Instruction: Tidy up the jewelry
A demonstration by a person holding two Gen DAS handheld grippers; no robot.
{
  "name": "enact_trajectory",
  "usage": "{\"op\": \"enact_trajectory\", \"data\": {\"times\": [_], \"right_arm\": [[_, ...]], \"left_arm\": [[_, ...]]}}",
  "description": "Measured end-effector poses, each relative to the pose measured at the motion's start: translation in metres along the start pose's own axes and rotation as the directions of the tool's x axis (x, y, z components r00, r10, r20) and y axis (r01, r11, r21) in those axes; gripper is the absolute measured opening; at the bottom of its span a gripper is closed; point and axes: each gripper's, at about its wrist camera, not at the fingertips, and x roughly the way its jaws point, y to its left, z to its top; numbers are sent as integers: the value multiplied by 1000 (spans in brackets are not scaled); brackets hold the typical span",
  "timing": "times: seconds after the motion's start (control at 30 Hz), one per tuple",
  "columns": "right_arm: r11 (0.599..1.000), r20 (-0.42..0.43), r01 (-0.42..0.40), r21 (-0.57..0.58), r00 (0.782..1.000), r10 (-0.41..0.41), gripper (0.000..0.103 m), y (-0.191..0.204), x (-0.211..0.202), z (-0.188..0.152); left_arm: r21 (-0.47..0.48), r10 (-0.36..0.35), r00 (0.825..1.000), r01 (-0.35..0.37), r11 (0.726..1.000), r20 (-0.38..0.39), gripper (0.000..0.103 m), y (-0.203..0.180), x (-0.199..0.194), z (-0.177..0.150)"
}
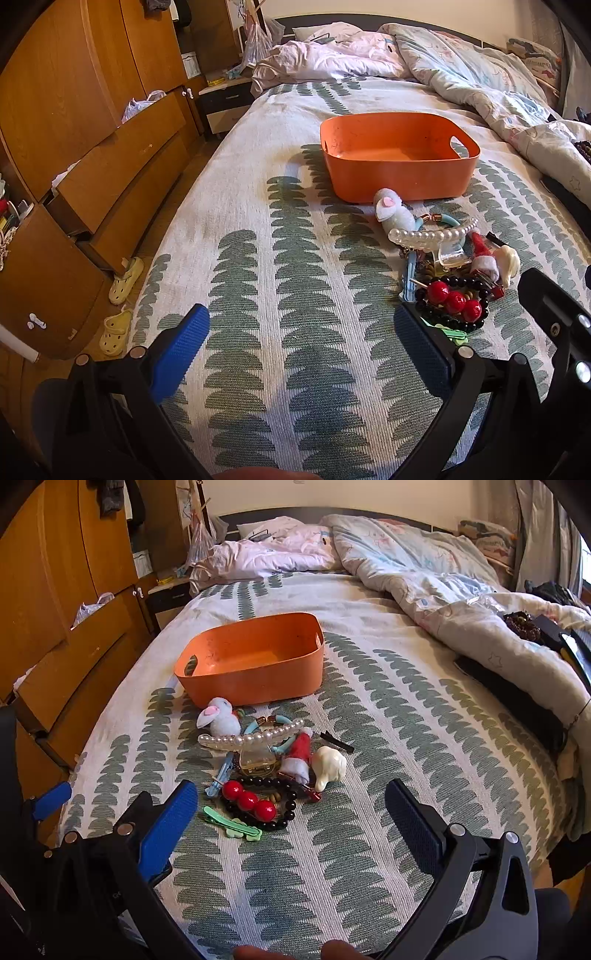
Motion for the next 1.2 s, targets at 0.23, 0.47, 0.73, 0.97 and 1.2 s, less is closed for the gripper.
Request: {"op": "enact_trajectory", "data": {"times": [0.23,0.47,0.73,0.97,1.2], "right_arm": [[1000,9,-3,5,1000,3,100,0,-3,1],[1000,24,-10,-29,1000,11,100,5,-6,2],[998,4,-51,38,999,51,100,-7,-4,2],[1000,13,-18,11,1000,18,100,-4,-5,2],[1000,6,-25,4,1000,25,100,-3,-4,1]], "left_arm": [[1,2,1000,-2,1000,1,99,0,0,0],[0,-2,1000,2,1000,-1,99,0,0,0],[0,0,1000,0,1000,0,99,-1,0,0],[-5,7,1000,-7,1000,0,99,0,0,0],[-3,7,1000,-7,1000,2,99,0,0,-1]]}}
